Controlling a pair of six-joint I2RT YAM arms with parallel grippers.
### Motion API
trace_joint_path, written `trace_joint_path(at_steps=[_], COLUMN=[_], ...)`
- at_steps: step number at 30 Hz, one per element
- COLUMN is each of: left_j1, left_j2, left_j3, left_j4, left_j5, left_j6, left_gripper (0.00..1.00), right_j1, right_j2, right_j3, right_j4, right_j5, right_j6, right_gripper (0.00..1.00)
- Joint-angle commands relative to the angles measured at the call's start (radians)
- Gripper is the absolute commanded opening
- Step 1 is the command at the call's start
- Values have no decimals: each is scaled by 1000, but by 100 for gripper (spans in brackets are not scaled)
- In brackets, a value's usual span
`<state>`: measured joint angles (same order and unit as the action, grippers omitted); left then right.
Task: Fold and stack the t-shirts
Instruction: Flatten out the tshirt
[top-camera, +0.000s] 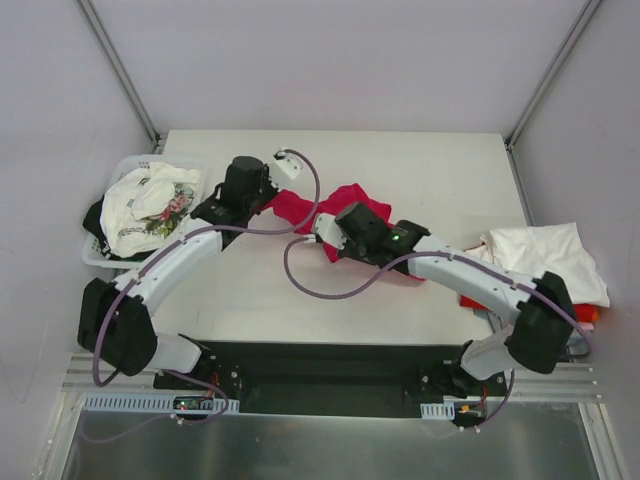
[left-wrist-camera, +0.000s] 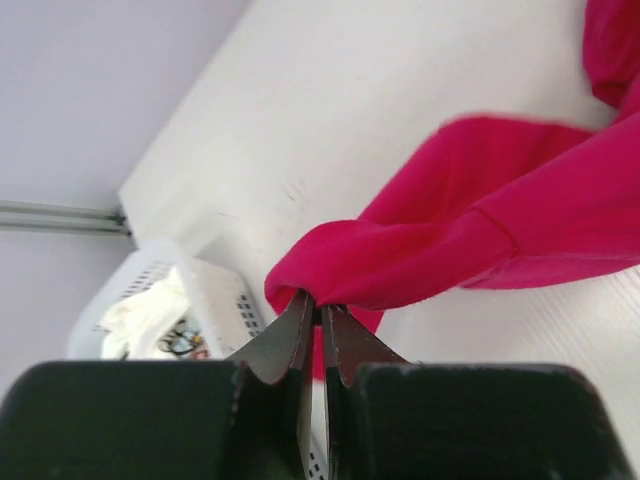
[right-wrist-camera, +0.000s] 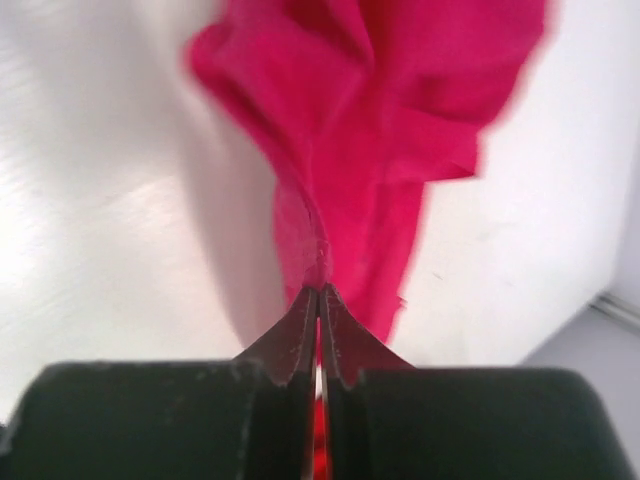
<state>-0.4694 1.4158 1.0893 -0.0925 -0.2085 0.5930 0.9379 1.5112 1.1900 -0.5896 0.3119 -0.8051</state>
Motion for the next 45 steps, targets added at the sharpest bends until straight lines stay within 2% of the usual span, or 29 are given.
trace_joint_path(at_steps=[1, 11, 18, 34, 39, 45], left_j1=[11, 40, 100, 103, 104, 104], left_j2=[-116, -170, -186, -196, -178, -192], left_j3=[-5, 17, 32, 57, 112, 190], left_j4=[8, 36, 151, 318, 407, 430], left_j5=[-52, -98, -169, -196, -204, -230], left_j6=[39, 48, 60, 126, 151, 145], left_gripper=[0, 0, 0, 0, 0, 0], right_j1=[-91, -241, -393, -481, -502, -513], right_j2=[-161, -351, -376, -307, -269, -307], right_j3=[56, 80, 149, 295, 358, 399], right_j4=[-16, 11, 37, 85, 106, 172], right_j5=[102, 173, 196, 217, 236, 265], right_j6=[-40, -85, -69, -97, -115, -137], right_gripper=[1, 1, 1, 1, 1, 1])
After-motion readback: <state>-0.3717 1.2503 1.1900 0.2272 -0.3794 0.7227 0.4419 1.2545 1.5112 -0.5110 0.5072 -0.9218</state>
